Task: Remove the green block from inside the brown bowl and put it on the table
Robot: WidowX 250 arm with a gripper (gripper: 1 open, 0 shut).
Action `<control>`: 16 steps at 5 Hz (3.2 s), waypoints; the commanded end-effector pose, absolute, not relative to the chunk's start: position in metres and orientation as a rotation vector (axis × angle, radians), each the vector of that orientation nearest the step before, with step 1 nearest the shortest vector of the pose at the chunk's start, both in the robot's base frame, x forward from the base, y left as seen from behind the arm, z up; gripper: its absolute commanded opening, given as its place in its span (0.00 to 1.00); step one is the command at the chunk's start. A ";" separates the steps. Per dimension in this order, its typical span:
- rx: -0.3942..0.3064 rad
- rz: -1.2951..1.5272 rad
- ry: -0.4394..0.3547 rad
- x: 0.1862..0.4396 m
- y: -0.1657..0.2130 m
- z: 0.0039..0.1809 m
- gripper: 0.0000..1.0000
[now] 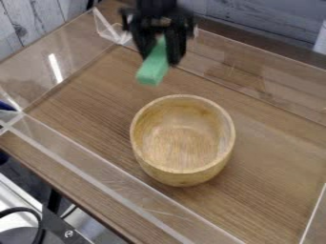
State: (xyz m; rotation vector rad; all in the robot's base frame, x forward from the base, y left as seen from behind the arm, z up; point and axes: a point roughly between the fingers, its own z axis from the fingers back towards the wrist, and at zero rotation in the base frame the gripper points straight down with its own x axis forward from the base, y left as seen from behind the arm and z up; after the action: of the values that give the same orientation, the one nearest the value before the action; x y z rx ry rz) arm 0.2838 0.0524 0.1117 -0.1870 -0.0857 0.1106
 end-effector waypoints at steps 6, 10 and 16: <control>-0.154 -0.085 -0.073 0.274 0.017 0.045 0.00; -0.190 -0.185 0.014 0.237 -0.027 0.035 0.00; -0.275 -0.306 0.081 0.268 -0.057 0.017 0.00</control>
State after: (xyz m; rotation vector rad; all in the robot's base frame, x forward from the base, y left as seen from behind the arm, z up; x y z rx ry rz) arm 0.2703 -0.0560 0.0178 -0.2742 0.0757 -0.3007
